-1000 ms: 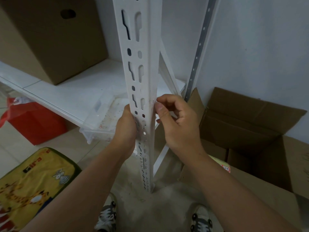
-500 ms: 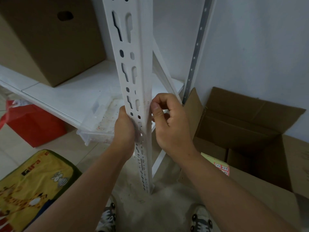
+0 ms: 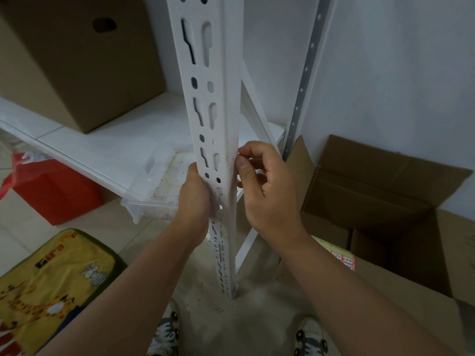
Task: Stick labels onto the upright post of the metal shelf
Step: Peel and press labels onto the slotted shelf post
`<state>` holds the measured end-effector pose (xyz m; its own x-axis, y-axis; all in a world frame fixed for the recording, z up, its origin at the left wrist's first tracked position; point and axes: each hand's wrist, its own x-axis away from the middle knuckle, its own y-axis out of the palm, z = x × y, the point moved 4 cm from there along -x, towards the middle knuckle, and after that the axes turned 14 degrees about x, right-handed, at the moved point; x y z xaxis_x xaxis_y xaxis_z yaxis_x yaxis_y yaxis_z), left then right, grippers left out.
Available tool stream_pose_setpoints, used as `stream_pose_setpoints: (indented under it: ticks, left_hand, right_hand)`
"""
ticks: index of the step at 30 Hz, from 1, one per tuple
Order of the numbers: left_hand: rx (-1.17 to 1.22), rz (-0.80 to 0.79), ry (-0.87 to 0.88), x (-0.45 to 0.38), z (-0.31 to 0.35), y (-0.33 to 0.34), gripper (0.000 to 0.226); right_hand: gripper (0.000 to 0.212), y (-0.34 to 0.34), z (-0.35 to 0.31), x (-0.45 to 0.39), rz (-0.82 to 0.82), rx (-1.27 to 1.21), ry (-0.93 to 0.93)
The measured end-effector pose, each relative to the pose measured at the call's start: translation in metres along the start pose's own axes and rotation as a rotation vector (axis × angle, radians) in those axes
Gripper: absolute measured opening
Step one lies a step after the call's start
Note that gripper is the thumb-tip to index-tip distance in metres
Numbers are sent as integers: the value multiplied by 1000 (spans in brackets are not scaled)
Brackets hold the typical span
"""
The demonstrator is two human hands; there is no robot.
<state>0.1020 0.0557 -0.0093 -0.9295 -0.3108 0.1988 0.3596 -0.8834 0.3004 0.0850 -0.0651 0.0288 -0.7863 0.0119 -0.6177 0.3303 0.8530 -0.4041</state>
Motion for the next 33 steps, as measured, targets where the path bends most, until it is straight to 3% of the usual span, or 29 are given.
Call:
stream_pose_setpoints:
  ticks: [12,33]
  left_hand:
    - [-1,-34,14,1,1,-1,53]
    - [106,18,11,1,-3,4,49]
  right_hand:
    - [14,-3,2,-12,-226,-313,143]
    - [6,-2,-2,-9,-70,-192,113]
